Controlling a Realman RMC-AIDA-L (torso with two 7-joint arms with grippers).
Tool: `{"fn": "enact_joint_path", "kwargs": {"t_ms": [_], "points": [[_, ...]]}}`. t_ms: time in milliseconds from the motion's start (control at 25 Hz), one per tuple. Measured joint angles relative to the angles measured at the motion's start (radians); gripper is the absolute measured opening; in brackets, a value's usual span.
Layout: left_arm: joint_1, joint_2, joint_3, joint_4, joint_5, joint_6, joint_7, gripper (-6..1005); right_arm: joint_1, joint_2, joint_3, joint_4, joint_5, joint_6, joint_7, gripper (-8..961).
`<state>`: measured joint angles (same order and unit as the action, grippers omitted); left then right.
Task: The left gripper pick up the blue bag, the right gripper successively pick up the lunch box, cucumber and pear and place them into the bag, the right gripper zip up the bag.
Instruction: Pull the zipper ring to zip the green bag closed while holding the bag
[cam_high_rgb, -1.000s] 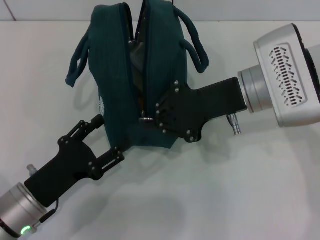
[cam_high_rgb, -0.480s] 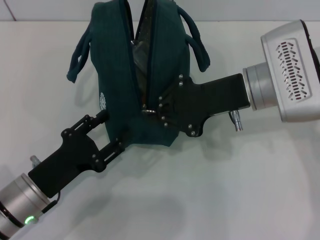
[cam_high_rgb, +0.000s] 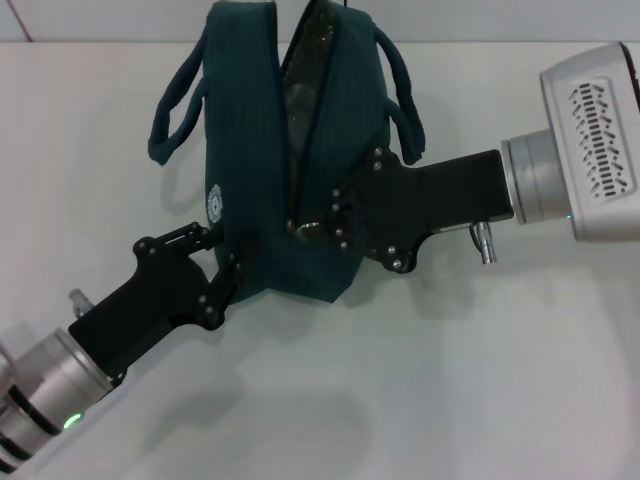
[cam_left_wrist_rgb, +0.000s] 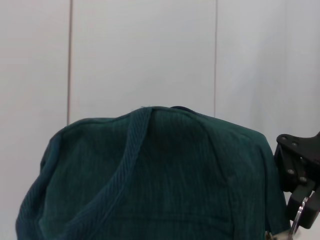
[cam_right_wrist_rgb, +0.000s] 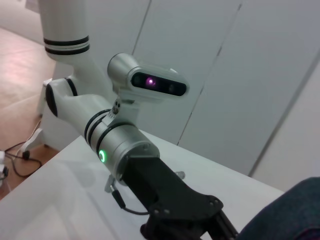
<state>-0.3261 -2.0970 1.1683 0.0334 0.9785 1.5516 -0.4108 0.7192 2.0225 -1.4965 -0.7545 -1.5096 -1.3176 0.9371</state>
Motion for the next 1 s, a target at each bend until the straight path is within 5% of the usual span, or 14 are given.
{"fn": "enact_joint_path", "kwargs": {"t_ms": [200,400,1000], "points": [[-0.026,-0.001,0.003,-0.001,0.003,-0.020,0.021,204,-0.031,-0.003,0.030,-0.007,0.012,-0.009,0.031,104],[-0.036,0.000,0.006,0.000,0.010,-0.046,0.062,85,-0.065,0.000,0.050,-0.013,0.045,-0.013,0.027,109],[-0.036,0.005,0.006,0.011,0.012,0.050,0.075,69,-0.071,-0.008,0.044,-0.007,0.019,-0.073,0.105,123]]}}
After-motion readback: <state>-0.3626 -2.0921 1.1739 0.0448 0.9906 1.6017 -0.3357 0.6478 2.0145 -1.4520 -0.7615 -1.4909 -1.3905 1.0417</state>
